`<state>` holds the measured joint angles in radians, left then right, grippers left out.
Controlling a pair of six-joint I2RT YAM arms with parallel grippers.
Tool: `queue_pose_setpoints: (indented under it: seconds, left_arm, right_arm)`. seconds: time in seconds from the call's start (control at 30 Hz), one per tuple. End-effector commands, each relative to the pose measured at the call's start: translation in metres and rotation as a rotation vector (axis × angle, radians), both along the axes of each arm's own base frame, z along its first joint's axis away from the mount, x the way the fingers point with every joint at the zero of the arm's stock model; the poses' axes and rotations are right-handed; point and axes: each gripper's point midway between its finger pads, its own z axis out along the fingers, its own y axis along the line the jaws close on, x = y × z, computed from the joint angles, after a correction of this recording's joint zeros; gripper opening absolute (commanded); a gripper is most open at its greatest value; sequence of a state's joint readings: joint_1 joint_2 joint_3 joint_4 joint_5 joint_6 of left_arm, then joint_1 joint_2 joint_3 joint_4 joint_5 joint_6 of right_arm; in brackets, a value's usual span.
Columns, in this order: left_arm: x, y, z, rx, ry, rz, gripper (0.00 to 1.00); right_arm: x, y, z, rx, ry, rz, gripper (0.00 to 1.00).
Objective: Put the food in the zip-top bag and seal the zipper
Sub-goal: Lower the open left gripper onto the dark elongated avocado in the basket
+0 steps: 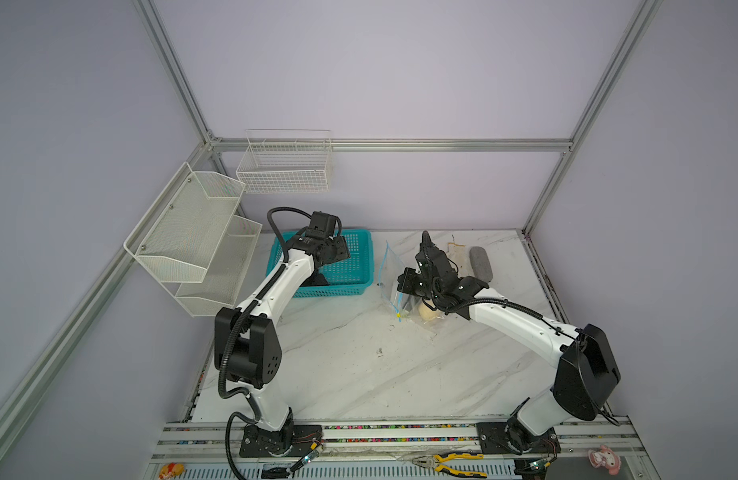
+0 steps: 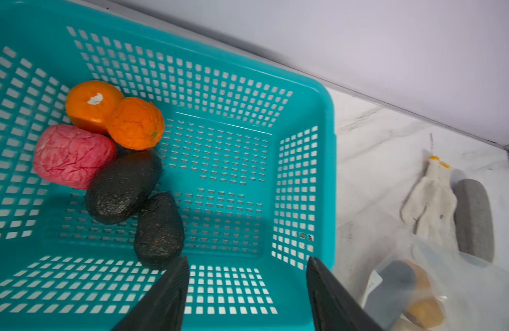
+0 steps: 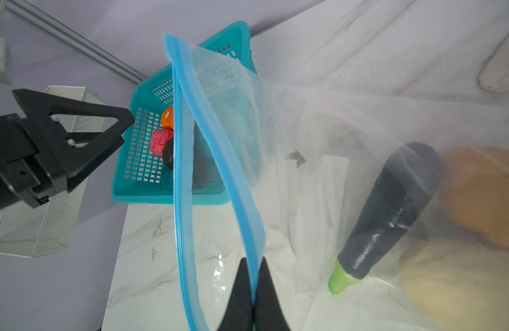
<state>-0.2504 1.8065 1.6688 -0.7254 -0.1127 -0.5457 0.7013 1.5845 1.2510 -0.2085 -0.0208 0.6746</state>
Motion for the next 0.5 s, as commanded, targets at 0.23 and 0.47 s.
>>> queue_pose_setpoints:
  seconds: [0.23,0.47]
  left_arm:
    - [0.013,0.040,-0.013,0.035,0.102,0.107,0.69]
    - [0.013,0.056,-0.041,0.069,0.191,0.144,0.73]
  right_arm:
    - [0.008,0.018,0.005,0.017,-0.030,0.056,0.00]
    - [0.011,0.022,0.000,0.015,-0.024,0.062,0.00]
